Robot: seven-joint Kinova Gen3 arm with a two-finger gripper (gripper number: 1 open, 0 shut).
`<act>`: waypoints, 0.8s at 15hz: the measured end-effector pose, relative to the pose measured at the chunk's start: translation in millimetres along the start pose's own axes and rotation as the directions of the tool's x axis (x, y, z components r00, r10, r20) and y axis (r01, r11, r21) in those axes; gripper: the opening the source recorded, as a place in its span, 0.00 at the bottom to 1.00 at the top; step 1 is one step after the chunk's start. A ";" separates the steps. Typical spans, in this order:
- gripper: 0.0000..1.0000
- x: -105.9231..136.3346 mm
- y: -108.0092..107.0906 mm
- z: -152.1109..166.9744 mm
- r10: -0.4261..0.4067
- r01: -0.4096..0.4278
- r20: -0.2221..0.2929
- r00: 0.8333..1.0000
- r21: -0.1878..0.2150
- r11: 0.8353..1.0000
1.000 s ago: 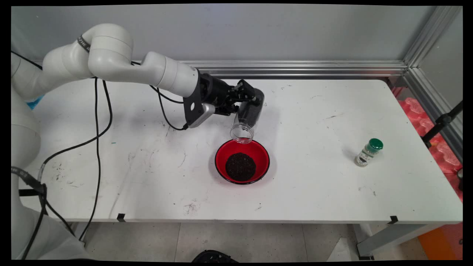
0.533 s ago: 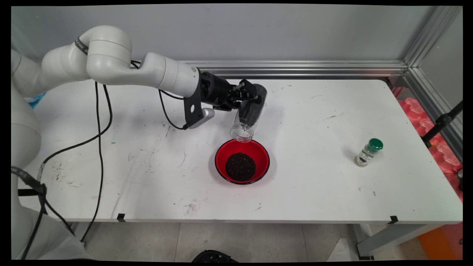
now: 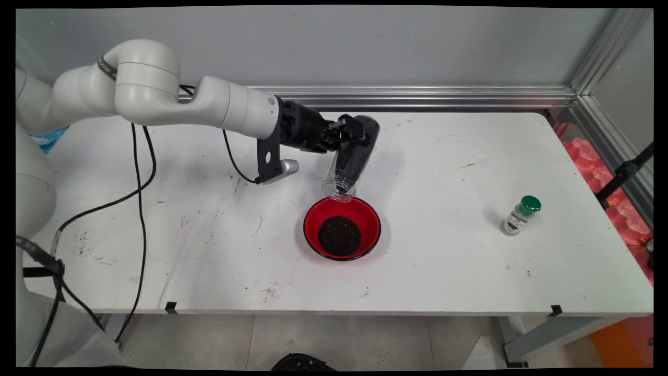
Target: Pour the black seasoning powder in the red bowl
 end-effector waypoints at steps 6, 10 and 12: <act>0.00 6.6 -3.9 -6.9 0.065 -0.065 0.014 0.998 0.013 0.998; 0.00 9.9 -5.7 -11.2 0.104 -0.104 0.024 0.994 0.019 0.994; 0.00 10.8 -6.2 -12.8 0.119 -0.120 0.028 0.993 0.020 0.993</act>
